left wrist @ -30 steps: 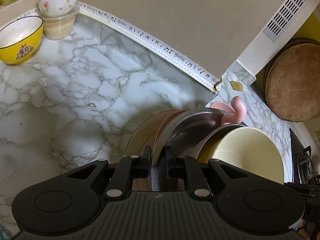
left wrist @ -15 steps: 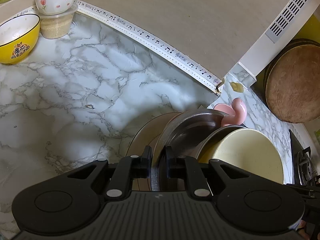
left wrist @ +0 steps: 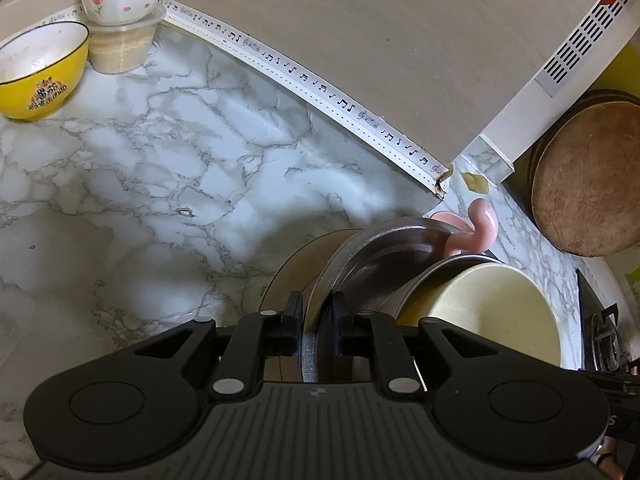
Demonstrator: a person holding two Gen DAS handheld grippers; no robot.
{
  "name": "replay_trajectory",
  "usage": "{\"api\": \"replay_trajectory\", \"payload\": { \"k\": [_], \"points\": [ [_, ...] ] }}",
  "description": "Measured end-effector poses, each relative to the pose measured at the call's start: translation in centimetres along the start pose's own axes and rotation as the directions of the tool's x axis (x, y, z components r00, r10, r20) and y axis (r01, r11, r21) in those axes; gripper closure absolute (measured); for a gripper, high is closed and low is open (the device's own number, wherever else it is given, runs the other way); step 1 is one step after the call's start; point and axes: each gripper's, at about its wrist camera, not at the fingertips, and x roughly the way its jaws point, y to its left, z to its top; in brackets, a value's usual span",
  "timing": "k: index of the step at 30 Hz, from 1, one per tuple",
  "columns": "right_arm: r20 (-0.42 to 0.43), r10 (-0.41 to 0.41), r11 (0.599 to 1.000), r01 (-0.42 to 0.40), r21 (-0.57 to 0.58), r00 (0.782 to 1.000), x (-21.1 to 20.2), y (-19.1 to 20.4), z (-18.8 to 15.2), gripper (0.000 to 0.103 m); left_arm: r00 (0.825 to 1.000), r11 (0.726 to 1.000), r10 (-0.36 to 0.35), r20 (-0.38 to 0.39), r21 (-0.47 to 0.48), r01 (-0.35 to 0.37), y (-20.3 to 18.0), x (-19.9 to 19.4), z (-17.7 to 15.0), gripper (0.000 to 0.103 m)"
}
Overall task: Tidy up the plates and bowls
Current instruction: 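Lift the nested steel bowl and carry it over the plate stack, then lower the nested bowls onto the pink bear plate and open both tools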
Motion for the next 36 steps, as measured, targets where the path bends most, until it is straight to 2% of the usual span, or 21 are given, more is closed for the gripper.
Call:
{"api": "replay_trajectory", "payload": {
  "k": [7,13,16,18,23,26,30,32,33,36],
  "points": [
    [0.027,0.015,1.0,-0.015,-0.007,1.0,-1.4,-0.5,0.1,0.085,0.998,0.998,0.049,0.043,0.035,-0.05,-0.6,-1.6,-0.2,0.088],
    [0.071,0.002,1.0,0.0,-0.03,0.997,-3.2,-1.1,0.0,0.084,0.989,0.993,0.093,0.111,0.067,-0.101,-0.9,-4.2,-0.6,0.087],
    [0.091,0.006,0.999,-0.003,-0.033,0.996,-4.0,-1.5,-0.2,0.083,0.983,0.99,0.108,0.148,0.078,-0.12,-1.4,-5.6,-1.2,0.074],
    [0.112,0.01,0.999,-0.004,-0.047,0.994,-4.7,-1.7,-0.3,0.083,0.977,0.988,0.117,0.177,0.08,-0.132,-1.7,-6.5,-1.6,0.056],
    [0.157,0.048,0.994,-0.032,-0.106,0.986,-6.4,-1.3,-0.9,0.082,0.964,0.983,0.131,0.231,0.099,-0.157,-3.2,-8.8,-2.9,0.05],
    [0.181,0.063,0.99,-0.038,-0.139,0.981,-7.3,-0.8,-1.4,0.08,0.955,0.978,0.146,0.258,0.108,-0.178,-4.3,-10.0,-3.8,0.037],
    [0.204,0.092,0.98,-0.052,-0.194,0.975,-8.1,-0.3,-2.2,0.079,0.947,0.975,0.149,0.285,0.117,-0.188,-5.8,-11.3,-5.1,0.036],
    [0.215,0.114,0.972,-0.064,-0.226,0.97,-8.6,-0.1,-2.6,0.076,0.943,0.973,0.148,0.298,0.124,-0.192,-6.6,-11.9,-5.8,0.036],
    [0.224,0.121,0.969,-0.067,-0.237,0.967,-8.9,0.1,-2.8,0.072,0.941,0.973,0.145,0.307,0.128,-0.192,-7.0,-12.2,-6.2,0.036],
    [0.264,0.139,0.964,-0.069,-0.258,0.955,-9.9,0.2,-3.5,0.044,0.935,0.97,0.145,0.325,0.138,-0.199,-8.0,-13.0,-7.4,0.033]
  ]
}}
